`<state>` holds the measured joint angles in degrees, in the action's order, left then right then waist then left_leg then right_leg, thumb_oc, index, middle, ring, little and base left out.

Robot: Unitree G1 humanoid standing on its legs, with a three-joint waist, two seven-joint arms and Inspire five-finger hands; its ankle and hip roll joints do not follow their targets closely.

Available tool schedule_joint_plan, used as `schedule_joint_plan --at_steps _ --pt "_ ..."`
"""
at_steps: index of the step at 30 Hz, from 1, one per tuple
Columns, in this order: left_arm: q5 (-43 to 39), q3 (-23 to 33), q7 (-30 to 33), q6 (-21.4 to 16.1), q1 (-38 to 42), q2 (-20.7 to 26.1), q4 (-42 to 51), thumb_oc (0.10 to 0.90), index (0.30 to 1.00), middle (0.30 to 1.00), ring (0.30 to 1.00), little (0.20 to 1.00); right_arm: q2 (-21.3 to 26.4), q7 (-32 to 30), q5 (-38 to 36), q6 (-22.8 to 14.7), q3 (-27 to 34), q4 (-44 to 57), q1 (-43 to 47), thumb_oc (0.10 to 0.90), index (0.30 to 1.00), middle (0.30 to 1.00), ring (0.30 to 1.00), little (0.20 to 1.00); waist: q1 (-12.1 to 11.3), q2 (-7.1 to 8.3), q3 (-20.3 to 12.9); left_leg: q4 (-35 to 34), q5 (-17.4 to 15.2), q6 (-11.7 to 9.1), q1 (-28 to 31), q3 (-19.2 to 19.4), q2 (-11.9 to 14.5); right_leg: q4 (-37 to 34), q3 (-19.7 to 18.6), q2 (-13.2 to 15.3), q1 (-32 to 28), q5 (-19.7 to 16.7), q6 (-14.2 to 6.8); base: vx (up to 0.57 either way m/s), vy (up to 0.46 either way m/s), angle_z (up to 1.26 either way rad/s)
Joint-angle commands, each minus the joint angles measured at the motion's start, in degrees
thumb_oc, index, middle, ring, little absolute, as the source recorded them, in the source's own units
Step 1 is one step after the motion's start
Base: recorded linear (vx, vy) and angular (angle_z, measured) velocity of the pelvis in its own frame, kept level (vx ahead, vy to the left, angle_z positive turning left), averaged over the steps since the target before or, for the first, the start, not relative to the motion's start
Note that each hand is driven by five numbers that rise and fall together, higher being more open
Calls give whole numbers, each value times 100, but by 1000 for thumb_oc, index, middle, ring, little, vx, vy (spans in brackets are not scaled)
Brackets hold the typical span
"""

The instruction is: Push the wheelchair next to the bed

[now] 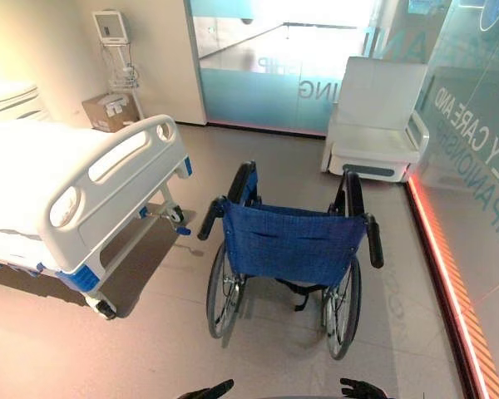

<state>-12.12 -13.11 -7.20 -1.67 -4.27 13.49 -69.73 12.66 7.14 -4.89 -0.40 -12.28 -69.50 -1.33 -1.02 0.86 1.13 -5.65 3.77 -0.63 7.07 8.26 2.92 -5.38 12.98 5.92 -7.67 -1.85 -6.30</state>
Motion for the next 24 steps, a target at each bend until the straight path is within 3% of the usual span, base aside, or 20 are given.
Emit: schedule_joint_plan --at_steps 1,8,11,16,19,21,24 --pt "49 -80 -36 -452 496 -197 11 800 900 900 900 900 -23 235 243 13 -364 -157 351 800 900 900 900 900 -15 9 310 65 -751 -65 298 205 -271 62 112 -96 -148 189 19 0 0 0" --pt "-280 68 365 -179 526 -197 -55 800 900 900 900 900 -16 -91 -4 152 -245 -197 362 800 900 900 900 900 -15 22 314 65 -757 -57 332 213 -275 51 116 -101 -185 189 18 0 0 0" --pt "-220 198 693 -151 524 -175 -148 800 900 900 900 900 19 -440 210 237 -127 -283 354 800 900 900 900 900 4 25 298 65 -768 -55 352 235 -267 38 97 -115 -205 184 20 0 0 0" --pt "-38 498 1457 15 685 230 -218 800 900 900 900 900 409 -704 537 433 24 -289 480 800 900 900 900 900 28 18 294 65 -749 -90 400 273 -244 38 73 -119 -241 172 -3 27 11 0" --pt "123 714 1548 191 989 986 -197 800 900 900 900 900 1159 -594 731 817 163 -246 810 800 900 900 900 900 22 10 279 65 -720 -101 404 329 -213 38 58 -124 -236 164 -8 0 0 0" --pt "41 785 1392 370 1419 1709 -219 800 900 900 900 900 1847 -379 673 947 243 -344 1225 800 900 900 900 900 11 -8 263 65 -696 -115 387 363 -194 38 58 -115 -216 138 -26 -8 21 4" --pt "-176 779 1399 354 1946 2471 -231 800 900 900 900 900 2525 -486 330 962 311 -414 1738 800 900 900 900 900 2 -34 244 65 -691 -113 368 393 -180 38 54 -101 -184 115 -44 -5 8 1"
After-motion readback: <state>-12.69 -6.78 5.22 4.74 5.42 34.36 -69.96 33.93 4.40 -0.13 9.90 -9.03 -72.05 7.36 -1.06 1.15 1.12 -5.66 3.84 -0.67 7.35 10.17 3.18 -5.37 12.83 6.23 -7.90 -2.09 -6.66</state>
